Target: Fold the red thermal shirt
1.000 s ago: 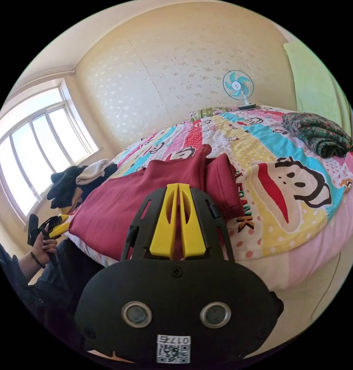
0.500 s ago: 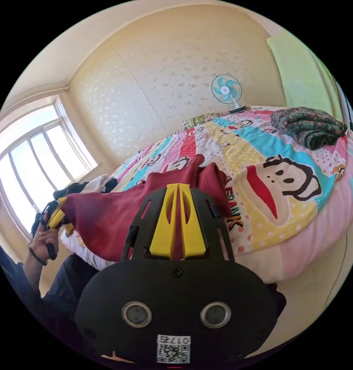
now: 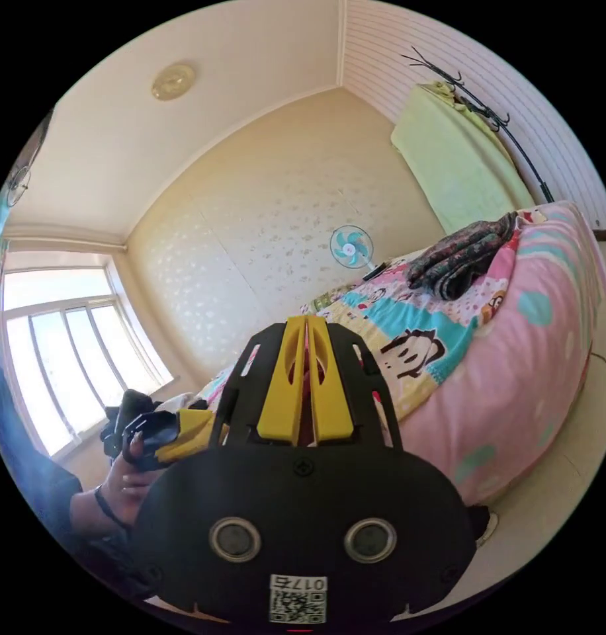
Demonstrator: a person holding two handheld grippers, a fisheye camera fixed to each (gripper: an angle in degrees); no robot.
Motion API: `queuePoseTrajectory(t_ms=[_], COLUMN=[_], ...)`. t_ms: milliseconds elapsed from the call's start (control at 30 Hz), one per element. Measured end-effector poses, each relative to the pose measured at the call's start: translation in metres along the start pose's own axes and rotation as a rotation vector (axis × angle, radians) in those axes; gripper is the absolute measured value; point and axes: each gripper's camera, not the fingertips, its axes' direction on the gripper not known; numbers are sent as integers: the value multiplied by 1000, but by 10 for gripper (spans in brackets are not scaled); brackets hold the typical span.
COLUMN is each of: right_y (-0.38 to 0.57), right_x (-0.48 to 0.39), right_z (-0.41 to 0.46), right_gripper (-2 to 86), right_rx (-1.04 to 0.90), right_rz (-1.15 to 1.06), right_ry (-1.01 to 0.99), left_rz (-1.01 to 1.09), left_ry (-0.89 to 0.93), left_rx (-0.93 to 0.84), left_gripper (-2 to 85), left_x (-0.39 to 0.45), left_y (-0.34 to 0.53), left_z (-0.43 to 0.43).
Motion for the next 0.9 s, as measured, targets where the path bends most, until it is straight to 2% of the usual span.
queuePoseTrajectory(t_ms=[100, 167, 200, 233, 267, 300, 367, 500, 567, 633, 667, 733, 833, 900], right_y=[-17, -19, -16, -6, 0, 3, -4, -18, -28, -31, -27, 21, 19, 15], right_x=[-26, -44, -48, -41, -35, -22, -5, -24, -41, -57, -57, -36, -12, -11], right_z=[45, 74, 99, 129, 140, 144, 139, 135, 130, 137, 146, 196, 192, 190], right_gripper=[3, 4, 4, 3, 3, 3, 2, 3, 3, 4, 4, 4, 3, 3], right_rx=[-225, -367, -540, -801, -906, -957, -962, -920, -798, -710, -761, -1211, -1171, -1169], right_rz=[-95, -135, -142, -136, -123, -37, 103, 47, -14, -108, -118, -154, -30, -65], right_ry=[-173, -102, 38, 210, 225, 200, 180, 260, 182, 3, -2, 144, 97, 99], left_rz=[47, 82, 101, 106, 96, 46, -53, -38, -18, -1, -1, -17, -76, -77], left_ry=[-175, -317, -419, -470, -553, -578, -522, -500, -507, -503, -491, -458, -446, -489], left_rx=[22, 76, 109, 118, 89, -51, -297, -310, -314, -312, -310, -294, -183, -45], left_gripper=[92, 100, 100, 98, 95, 75, 56, 48, 59, 65, 66, 67, 86, 133], left_x=[14, 22, 24, 23, 15, -2, -29, -25, -23, -23, -25, -28, -29, -27], left_y=[16, 26, 34, 38, 45, 47, 52, 55, 55, 55, 54, 50, 38, 34], left_z=[-36, -59, -69, -71, -67, -49, -17, -20, -22, -24, -26, -34, -68, -100])
